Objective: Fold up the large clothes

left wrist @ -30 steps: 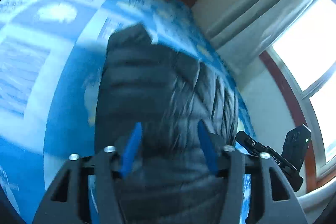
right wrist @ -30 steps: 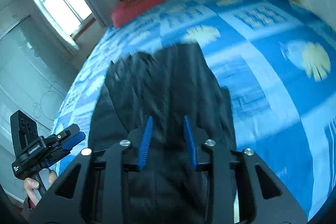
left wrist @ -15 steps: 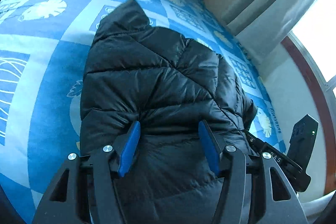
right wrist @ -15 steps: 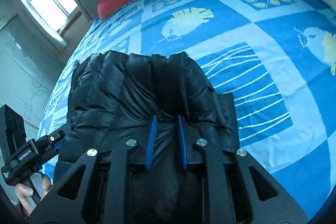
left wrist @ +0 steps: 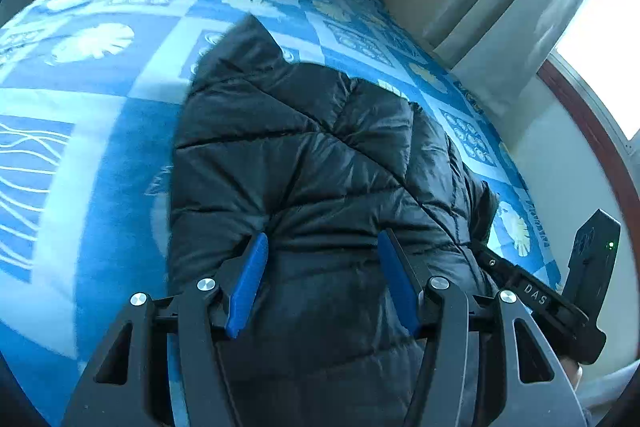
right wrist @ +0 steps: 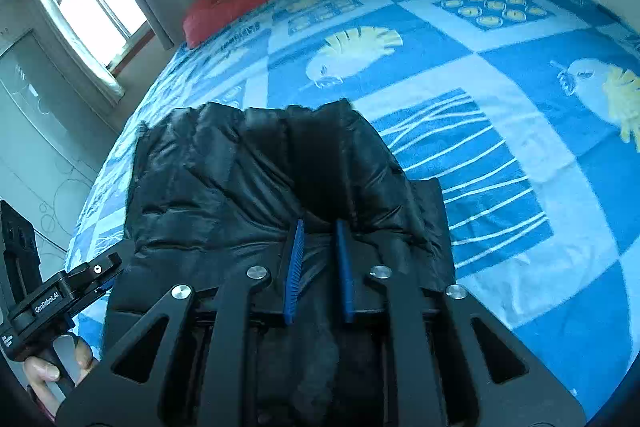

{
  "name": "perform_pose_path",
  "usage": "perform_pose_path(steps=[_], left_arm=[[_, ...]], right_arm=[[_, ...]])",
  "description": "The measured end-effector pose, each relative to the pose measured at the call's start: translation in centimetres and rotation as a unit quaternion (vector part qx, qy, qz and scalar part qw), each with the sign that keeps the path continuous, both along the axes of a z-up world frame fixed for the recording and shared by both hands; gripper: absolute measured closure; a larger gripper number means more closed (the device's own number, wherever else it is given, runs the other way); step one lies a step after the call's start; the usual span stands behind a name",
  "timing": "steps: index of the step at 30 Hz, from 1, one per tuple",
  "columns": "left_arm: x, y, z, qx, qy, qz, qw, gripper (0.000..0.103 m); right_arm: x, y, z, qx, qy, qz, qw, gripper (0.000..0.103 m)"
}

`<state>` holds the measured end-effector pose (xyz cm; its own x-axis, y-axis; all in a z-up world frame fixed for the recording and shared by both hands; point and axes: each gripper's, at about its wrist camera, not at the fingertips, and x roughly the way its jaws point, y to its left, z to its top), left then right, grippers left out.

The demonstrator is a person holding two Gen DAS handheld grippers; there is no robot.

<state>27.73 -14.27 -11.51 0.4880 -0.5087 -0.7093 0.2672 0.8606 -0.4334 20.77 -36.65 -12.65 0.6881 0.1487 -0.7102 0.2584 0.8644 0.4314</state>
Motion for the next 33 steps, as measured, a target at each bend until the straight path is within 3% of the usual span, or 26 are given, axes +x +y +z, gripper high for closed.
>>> perform_pose_path(steps=[2,3,4,7,10,12,15,18,22,27,33], left_arm=[[-0.6,1.2,0.9,-0.012,-0.001,0.014,0.9998,0.045],[-1.1,2.4,1.4,-0.024,-0.002,0.028,0.9993,0.044],[-1.4,3.2,1.6,-0.034,-0.002,0.04,0.9986,0.036],[-2.5,6.2,1.5,-0.079,0.009,0.081,0.9935,0.027],[-3.1,8.0,-0.3,-0.13,0.055,0.107,0.9841,0.022],[-3.2,8.6,-2.0,-0.154,0.089,0.122,0.9765,0.022],[-3.1,8.9,-5.0,-0.199,0.152,0.137,0.9585,0.022],[-3.0,8.8,-6.3,-0.238,0.173,0.135,0.9463,0.022],[-2.5,8.1,-6.4,-0.232,0.156,0.116,0.953,0.018],[-1.2,6.6,-6.7,-0.214,0.147,0.085,0.9619,0.016],[-1.2,5.8,-5.9,-0.193,0.135,0.061,0.9701,0.021]], right_arm=[[-1.1,-0.2,1.2,0.014,-0.017,-0.006,1.0,0.057],[-1.7,-0.3,1.8,0.01,-0.022,-0.013,1.0,0.052],[-2.0,-0.5,2.2,0.005,-0.024,-0.017,1.0,0.047],[-2.9,-1.5,2.8,0.0,-0.02,-0.023,1.0,0.038],[-2.9,-2.7,1.8,0.026,0.0,-0.024,0.999,0.035],[-2.7,-3.4,0.5,0.066,0.013,-0.019,0.998,0.031],[-2.4,-4.1,-1.5,0.12,0.034,-0.014,0.992,0.027],[-2.4,-4.6,-3.0,0.141,0.04,-0.017,0.989,0.019],[-2.4,-5.1,-5.3,0.204,0.036,-0.013,0.978,0.012],[-2.0,-4.3,-5.5,0.194,0.033,0.014,0.98,0.012],[-2.3,-3.5,-5.8,0.222,0.016,0.023,0.975,0.041]])
